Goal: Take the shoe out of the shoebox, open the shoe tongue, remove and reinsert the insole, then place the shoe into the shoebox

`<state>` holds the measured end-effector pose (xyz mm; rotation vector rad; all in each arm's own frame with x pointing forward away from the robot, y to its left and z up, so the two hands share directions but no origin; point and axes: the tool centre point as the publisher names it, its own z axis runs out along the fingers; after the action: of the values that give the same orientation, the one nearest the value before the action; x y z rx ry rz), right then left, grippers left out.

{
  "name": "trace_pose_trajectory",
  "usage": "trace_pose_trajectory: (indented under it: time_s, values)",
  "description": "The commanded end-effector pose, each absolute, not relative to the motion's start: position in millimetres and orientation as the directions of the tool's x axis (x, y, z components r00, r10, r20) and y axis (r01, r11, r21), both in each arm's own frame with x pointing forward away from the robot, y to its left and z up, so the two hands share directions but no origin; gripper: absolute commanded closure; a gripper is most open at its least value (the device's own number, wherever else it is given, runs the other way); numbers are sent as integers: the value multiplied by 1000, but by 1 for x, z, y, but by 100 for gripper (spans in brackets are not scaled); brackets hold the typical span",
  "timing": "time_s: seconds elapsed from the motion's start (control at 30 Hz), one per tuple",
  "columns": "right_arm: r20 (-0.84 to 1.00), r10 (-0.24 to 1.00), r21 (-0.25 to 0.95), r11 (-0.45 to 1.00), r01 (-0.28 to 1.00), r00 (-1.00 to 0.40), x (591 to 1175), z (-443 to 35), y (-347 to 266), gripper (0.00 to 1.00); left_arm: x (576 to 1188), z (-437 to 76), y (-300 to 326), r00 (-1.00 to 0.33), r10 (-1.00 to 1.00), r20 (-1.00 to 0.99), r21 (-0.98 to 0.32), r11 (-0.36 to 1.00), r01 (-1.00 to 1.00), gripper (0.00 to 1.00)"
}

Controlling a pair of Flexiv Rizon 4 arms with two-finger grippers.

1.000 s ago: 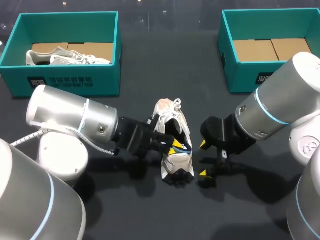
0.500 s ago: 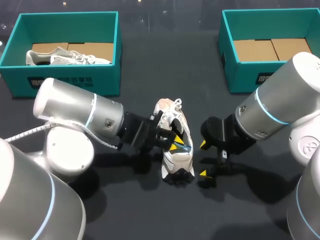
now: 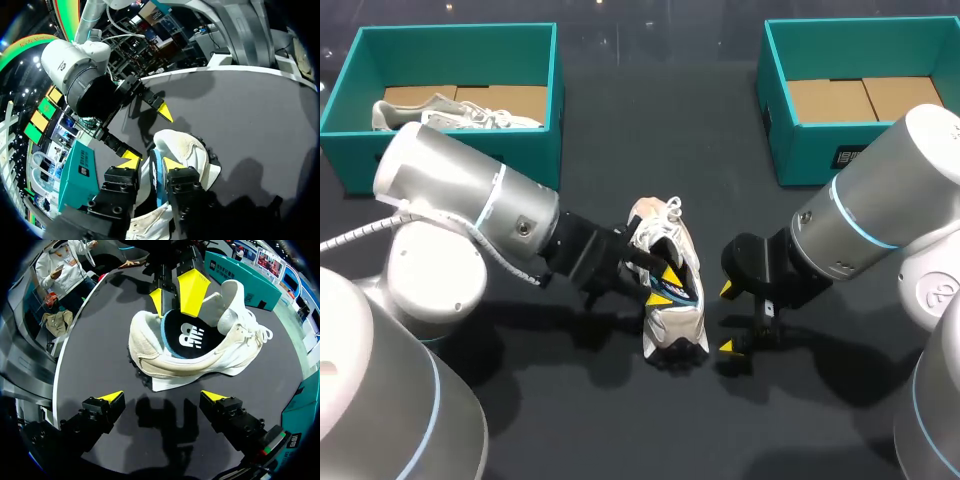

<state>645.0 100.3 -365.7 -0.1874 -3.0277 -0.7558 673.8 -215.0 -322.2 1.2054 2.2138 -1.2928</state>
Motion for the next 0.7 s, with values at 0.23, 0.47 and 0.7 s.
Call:
trace_pose_trajectory:
  time_s: [0.23, 0.47, 0.7]
  values:
    - [42, 113, 469, 875, 120, -993, 644, -366, 100, 0, 690, -353, -222, -584, 598, -548, -522, 301, 798, 100]
    - [42, 113, 469, 875, 120, -993, 644, -366, 100, 0, 692, -341, -216, -588, 599, -545, -536, 290, 793, 100]
    - [42, 113, 469, 875, 120, -993, 644, -366, 100, 0, 680, -312, -207, -555, 630, -544, -557, 223, 800, 81]
